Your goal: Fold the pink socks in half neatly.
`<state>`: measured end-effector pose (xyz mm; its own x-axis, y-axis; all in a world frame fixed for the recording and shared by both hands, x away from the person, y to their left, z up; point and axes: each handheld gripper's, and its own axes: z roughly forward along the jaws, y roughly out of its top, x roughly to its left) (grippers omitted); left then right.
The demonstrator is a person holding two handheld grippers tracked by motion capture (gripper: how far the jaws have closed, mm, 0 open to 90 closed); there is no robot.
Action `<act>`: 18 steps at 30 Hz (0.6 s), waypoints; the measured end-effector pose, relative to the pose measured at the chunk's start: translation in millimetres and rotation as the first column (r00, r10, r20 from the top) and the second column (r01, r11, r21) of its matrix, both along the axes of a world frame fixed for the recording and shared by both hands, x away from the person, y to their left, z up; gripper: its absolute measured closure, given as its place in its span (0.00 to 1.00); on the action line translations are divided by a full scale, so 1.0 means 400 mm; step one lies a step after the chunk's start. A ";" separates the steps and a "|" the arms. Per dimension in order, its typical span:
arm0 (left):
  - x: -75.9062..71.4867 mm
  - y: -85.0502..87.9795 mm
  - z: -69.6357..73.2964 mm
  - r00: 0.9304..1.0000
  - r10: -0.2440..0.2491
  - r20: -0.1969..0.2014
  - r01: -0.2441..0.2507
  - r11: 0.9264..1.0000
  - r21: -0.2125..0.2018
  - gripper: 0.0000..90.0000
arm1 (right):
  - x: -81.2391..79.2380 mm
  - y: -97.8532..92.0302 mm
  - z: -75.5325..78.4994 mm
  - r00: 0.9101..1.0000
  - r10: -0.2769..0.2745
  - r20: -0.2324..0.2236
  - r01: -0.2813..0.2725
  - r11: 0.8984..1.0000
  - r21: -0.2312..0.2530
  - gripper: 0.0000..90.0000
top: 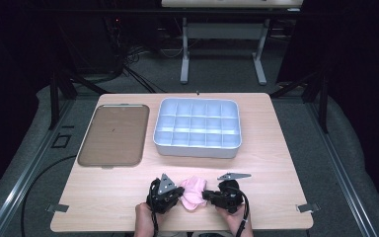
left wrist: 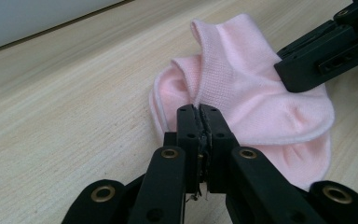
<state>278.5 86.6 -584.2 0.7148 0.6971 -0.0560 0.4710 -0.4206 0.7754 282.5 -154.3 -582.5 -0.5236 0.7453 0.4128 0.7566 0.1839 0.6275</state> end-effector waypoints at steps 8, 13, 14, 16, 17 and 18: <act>-0.002 -0.014 0.001 1.000 -0.018 -0.012 0.018 1.000 -0.008 0.97 | -0.014 -0.021 0.015 1.000 -0.009 0.020 0.008 0.999 0.040 0.94; -0.003 -0.028 0.001 1.000 -0.020 -0.014 0.020 1.000 -0.010 0.97 | -0.026 -0.031 0.040 0.999 -0.012 0.047 0.010 0.999 0.049 0.94; -0.003 -0.031 0.001 1.000 -0.023 -0.019 0.023 1.000 -0.014 0.96 | -0.028 -0.031 0.045 0.999 -0.011 0.050 0.008 0.999 0.048 0.94; -0.002 -0.034 0.001 0.999 -0.027 -0.021 0.027 1.000 -0.015 0.96 | -0.031 -0.030 0.054 0.998 -0.009 0.063 0.006 0.999 0.045 0.95; -0.002 -0.036 0.001 0.999 -0.022 -0.024 0.022 1.000 -0.019 0.96 | -0.032 -0.031 0.058 0.998 -0.003 0.068 0.000 0.999 0.038 0.95; -0.001 -0.037 0.000 0.999 -0.023 -0.022 0.023 1.000 -0.019 0.96 | -0.033 -0.031 0.061 0.997 0.001 0.074 -0.004 0.999 0.042 0.95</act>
